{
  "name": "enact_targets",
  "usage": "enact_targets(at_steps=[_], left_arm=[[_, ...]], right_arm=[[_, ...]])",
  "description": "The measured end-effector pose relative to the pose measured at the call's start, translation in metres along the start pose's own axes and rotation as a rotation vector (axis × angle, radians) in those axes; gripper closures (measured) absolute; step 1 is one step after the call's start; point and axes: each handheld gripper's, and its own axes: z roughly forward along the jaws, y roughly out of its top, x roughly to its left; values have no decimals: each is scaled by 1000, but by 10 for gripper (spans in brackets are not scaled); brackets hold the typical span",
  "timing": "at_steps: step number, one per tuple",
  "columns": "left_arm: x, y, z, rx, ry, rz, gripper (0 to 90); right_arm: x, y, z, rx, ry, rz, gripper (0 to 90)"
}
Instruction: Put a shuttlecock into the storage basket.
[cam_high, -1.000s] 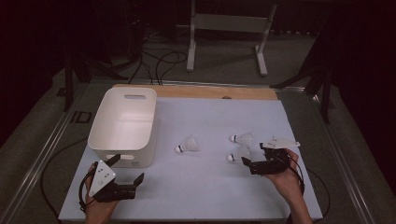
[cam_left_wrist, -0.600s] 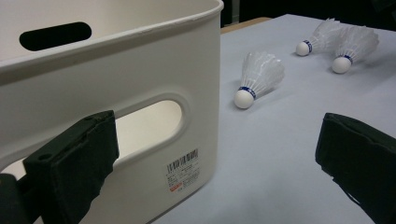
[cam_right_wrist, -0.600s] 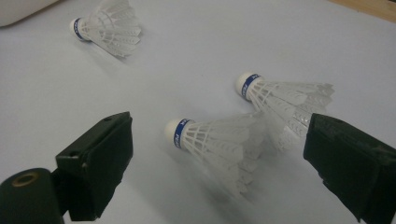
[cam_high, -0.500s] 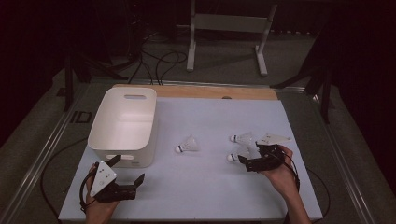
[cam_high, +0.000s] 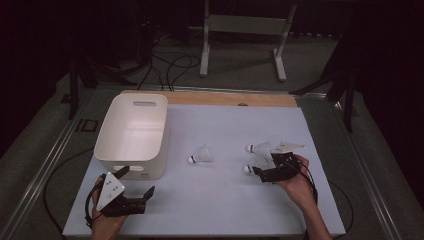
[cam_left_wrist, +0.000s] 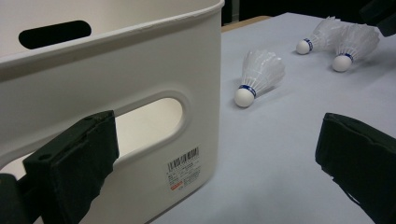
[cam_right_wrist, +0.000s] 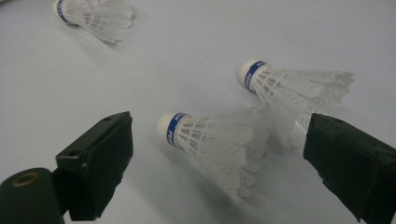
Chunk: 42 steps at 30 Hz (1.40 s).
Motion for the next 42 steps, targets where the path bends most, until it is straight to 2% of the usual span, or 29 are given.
enact_targets(at_steps=[24,25,30,31,32,33,34,36,39,40,42], left_arm=[[0,-1,1,7,-3,3,2],[0,-1,2,7,-4,4,2],[-1,-1,2,7,-4,3,2],[-1,-1,2,8,-4,4,2],[-1,-1,2,9,-4,5,2],[-1,-2,2,11,-4,6,2],[-1,-2,2,11,-4,6,2],[-1,-2,2,12,-4,6,2],[-1,-2,2,12,-6,8,2],[-2,-2,2,12,-5,8,2],[-2,-2,2,11,-3,8,2]], right_arm=[[-4,-3,14,55,-3,22,86],[-3,-3,15,67,1,19,123],[-2,-3,16,79,5,18,144],[-2,-3,16,79,5,18,155],[-1,-3,17,84,-2,19,260],[-1,-3,17,88,1,18,299],[-1,-3,17,88,1,18,299],[-1,-3,18,91,5,37,404],[-3,-3,18,90,19,51,442],[-3,-4,19,95,29,53,495],[-2,-4,19,96,35,57,542]])
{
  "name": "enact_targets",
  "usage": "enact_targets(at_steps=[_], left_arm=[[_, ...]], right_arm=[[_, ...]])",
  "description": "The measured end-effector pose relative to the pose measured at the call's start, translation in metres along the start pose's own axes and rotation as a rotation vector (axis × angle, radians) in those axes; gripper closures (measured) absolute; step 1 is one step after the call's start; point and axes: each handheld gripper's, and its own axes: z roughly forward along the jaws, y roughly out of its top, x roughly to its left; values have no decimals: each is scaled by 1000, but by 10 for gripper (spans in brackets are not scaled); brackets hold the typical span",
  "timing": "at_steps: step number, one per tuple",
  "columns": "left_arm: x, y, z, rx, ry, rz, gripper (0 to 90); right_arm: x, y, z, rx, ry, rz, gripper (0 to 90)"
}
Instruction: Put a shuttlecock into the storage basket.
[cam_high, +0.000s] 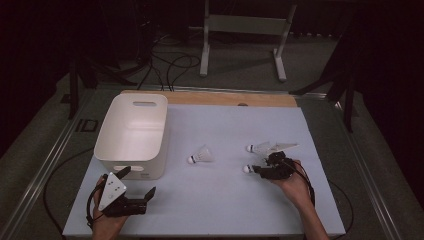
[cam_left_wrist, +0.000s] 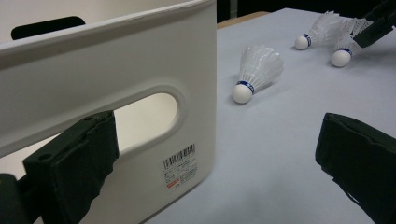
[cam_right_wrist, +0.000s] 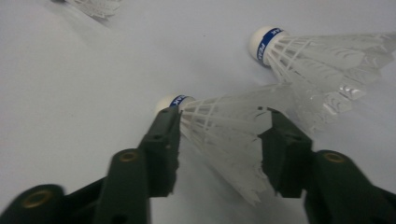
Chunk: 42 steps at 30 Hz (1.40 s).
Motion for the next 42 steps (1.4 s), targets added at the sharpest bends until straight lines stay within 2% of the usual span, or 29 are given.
enact_targets(at_steps=[6,13,15,16,17,24,36,42], left_arm=[[0,0,1,3,-2,1,2],[-1,0,1,3,-3,5,2],[-1,0,1,3,-3,5,2],[-1,0,0,2,-2,5,2],[-1,0,0,3,-2,6,2],[-1,0,0,2,-2,7,2],[-1,0,0,2,0,6,3],[-1,0,0,2,0,6,3]], right_arm=[[3,1,-2,-20,27,-3,718],[9,3,-5,-37,44,-48,812],[11,3,-5,-34,43,-54,812],[13,4,-5,-35,45,-63,862],[14,4,-5,-35,42,-68,870],[17,5,-6,-39,28,-88,891],[19,7,-13,-60,12,-91,891],[22,10,-14,-41,7,-84,891]])
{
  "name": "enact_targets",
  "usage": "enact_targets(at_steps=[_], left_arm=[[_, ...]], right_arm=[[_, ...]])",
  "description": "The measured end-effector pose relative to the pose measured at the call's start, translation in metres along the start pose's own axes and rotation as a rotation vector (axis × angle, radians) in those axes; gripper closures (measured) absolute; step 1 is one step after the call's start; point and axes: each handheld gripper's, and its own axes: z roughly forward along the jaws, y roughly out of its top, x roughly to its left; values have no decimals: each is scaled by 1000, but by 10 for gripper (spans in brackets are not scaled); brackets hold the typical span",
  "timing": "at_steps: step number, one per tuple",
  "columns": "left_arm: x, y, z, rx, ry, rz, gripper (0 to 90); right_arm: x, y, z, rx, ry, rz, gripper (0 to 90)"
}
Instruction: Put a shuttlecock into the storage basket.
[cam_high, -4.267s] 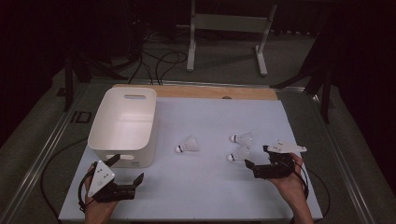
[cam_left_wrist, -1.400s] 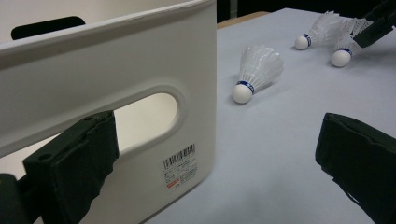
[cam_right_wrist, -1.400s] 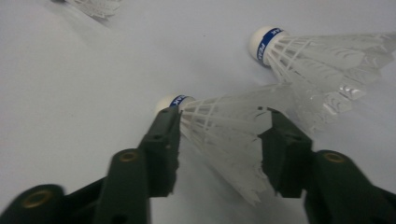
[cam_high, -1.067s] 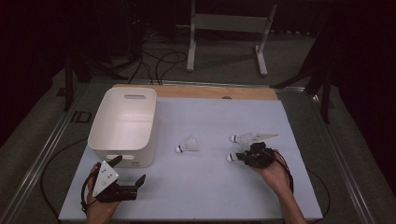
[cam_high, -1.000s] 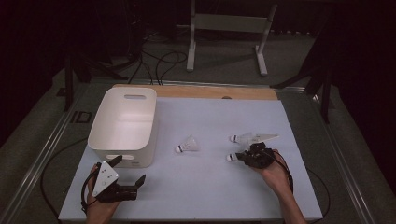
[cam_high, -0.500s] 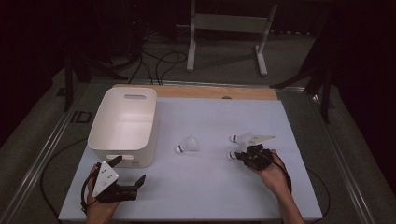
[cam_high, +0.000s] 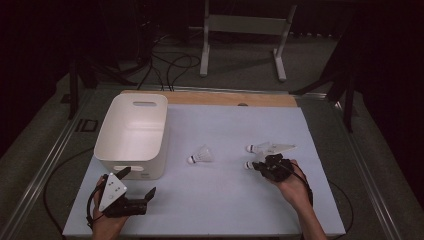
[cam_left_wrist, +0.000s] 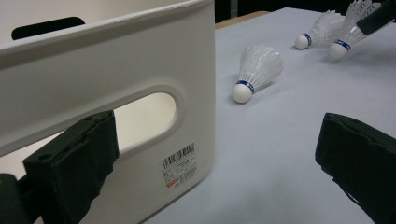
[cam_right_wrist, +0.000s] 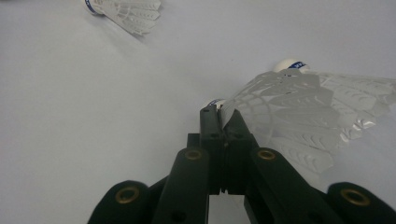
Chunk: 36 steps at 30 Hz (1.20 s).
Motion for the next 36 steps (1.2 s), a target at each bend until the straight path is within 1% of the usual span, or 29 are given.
enact_targets(at_steps=[4,8,19,36], left_arm=[[0,0,0,-1,1,-2,3],[0,0,0,0,2,-1,3],[-1,0,0,1,0,0,3],[-1,0,0,-1,0,-3,3]], right_arm=[[1,3,-1,-3,-1,-2,892],[2,4,-1,7,-6,0,891],[0,8,-4,-10,5,6,892],[1,21,-10,-17,-3,-12,892]])
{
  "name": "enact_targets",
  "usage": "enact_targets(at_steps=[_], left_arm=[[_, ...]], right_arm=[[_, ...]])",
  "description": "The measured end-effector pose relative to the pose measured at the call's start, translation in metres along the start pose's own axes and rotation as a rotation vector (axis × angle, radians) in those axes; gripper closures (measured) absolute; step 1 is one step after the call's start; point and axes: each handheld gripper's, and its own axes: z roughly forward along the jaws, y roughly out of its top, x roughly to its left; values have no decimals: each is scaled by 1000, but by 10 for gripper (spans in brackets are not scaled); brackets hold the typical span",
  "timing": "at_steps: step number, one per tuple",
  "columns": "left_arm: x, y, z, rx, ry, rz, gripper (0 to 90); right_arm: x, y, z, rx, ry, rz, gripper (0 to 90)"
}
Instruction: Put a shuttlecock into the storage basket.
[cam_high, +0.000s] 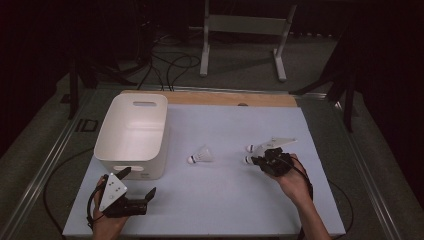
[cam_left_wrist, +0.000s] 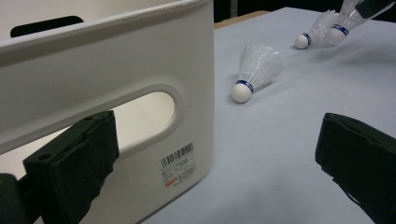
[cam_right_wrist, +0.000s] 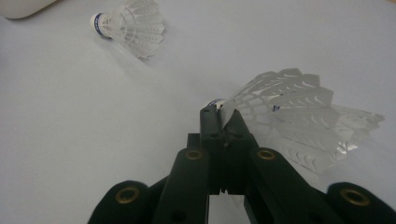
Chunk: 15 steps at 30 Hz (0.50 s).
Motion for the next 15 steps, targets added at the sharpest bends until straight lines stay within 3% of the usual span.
enact_targets(at_steps=[15], left_arm=[[0,0,0,2,0,-2,3]], right_arm=[[1,11,-4,-15,-3,-12,892]])
